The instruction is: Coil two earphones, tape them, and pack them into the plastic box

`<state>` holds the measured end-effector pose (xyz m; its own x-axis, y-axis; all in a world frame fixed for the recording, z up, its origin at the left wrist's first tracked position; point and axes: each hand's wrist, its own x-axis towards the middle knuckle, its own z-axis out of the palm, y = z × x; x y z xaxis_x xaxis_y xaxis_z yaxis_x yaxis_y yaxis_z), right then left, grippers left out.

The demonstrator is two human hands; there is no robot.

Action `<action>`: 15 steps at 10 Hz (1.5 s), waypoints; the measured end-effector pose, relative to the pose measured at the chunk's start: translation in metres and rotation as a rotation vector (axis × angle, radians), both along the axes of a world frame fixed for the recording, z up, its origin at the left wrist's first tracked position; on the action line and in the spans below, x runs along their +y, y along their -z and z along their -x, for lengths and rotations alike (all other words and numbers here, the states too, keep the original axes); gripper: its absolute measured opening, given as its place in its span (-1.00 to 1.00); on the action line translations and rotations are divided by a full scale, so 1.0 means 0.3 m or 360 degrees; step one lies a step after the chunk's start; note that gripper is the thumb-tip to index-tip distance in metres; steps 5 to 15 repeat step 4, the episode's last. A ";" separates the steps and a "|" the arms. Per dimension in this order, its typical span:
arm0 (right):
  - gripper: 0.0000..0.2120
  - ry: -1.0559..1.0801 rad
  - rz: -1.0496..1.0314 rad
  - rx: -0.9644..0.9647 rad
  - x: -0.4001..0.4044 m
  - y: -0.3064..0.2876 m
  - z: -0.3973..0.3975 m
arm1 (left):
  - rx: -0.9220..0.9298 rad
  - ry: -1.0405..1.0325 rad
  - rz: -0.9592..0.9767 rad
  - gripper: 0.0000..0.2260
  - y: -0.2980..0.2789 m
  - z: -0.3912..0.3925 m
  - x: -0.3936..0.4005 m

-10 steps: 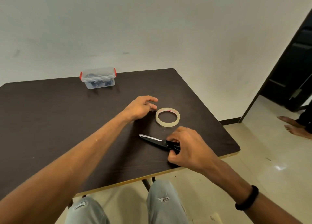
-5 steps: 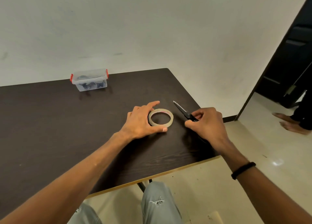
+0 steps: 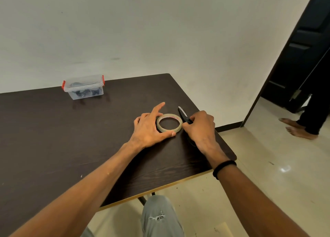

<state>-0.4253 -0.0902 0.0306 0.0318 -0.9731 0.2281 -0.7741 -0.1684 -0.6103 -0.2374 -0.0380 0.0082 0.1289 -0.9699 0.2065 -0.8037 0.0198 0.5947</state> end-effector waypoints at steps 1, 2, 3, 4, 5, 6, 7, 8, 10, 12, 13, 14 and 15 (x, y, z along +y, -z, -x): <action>-0.81 -0.0020 0.0013 0.0041 -0.006 0.009 -0.005 | 0.0003 0.0005 0.0014 0.02 0.007 -0.004 0.000; -0.80 -0.0040 -0.0036 0.0055 -0.003 0.012 -0.003 | 0.0060 0.0007 0.0037 0.07 -0.004 -0.001 0.005; -0.80 -0.0087 -0.0024 0.0048 0.024 0.003 0.000 | 0.0137 0.0027 0.0063 0.14 -0.010 -0.007 0.024; -0.68 -0.0068 0.0167 0.0128 0.067 -0.012 0.018 | 0.0323 -0.0033 0.0083 0.03 -0.006 -0.008 0.071; -0.68 -0.0068 0.0167 0.0128 0.067 -0.012 0.018 | 0.0323 -0.0033 0.0083 0.03 -0.006 -0.008 0.071; -0.68 -0.0068 0.0167 0.0128 0.067 -0.012 0.018 | 0.0323 -0.0033 0.0083 0.03 -0.006 -0.008 0.071; -0.68 -0.0068 0.0167 0.0128 0.067 -0.012 0.018 | 0.0323 -0.0033 0.0083 0.03 -0.006 -0.008 0.071; -0.68 -0.0068 0.0167 0.0128 0.067 -0.012 0.018 | 0.0323 -0.0033 0.0083 0.03 -0.006 -0.008 0.071; -0.68 -0.0068 0.0167 0.0128 0.067 -0.012 0.018 | 0.0323 -0.0033 0.0083 0.03 -0.006 -0.008 0.071; -0.68 -0.0068 0.0167 0.0128 0.067 -0.012 0.018 | 0.0323 -0.0033 0.0083 0.03 -0.006 -0.008 0.071; -0.68 -0.0068 0.0167 0.0128 0.067 -0.012 0.018 | 0.0323 -0.0033 0.0083 0.03 -0.006 -0.008 0.071; -0.68 -0.0068 0.0167 0.0128 0.067 -0.012 0.018 | 0.0323 -0.0033 0.0083 0.03 -0.006 -0.008 0.071; -0.68 -0.0068 0.0167 0.0128 0.067 -0.012 0.018 | 0.0323 -0.0033 0.0083 0.03 -0.006 -0.008 0.071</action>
